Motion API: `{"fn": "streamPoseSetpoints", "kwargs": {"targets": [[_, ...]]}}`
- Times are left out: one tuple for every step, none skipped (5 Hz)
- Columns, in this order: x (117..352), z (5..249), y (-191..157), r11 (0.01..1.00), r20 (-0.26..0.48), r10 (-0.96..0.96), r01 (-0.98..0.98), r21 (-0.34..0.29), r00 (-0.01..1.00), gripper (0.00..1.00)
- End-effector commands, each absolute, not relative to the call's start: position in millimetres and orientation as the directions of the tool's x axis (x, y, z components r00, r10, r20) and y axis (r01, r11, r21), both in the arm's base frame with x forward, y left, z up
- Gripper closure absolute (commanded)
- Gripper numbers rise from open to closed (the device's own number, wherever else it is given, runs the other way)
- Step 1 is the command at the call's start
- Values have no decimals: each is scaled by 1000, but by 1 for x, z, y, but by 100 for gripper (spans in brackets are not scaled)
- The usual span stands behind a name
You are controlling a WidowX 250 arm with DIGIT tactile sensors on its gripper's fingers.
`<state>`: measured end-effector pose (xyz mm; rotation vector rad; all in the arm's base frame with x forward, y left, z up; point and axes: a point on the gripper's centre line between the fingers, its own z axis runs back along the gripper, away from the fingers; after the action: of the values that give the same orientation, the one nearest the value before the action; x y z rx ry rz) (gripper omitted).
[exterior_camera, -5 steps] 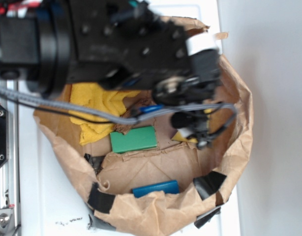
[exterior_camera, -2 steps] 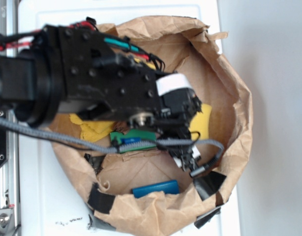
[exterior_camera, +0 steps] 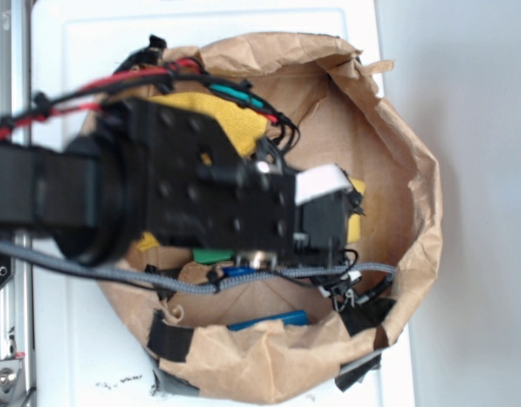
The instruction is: Grab the green sponge.
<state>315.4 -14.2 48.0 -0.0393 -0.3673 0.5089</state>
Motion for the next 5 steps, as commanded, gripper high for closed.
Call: {"fn": "streamPoseSetpoints", "kwargs": {"targets": [[373,24,-3,856,421,483,-515,-42,768,0],[372,46,-2,847,378,517,-523,-94,768,100],[368,91,-4,840,281,543,-514,-173,792,100],[361,137,2,825,160,552,-509,-245,818,100],[350,171,10,826,61,522,-487,-283,851,100]]}}
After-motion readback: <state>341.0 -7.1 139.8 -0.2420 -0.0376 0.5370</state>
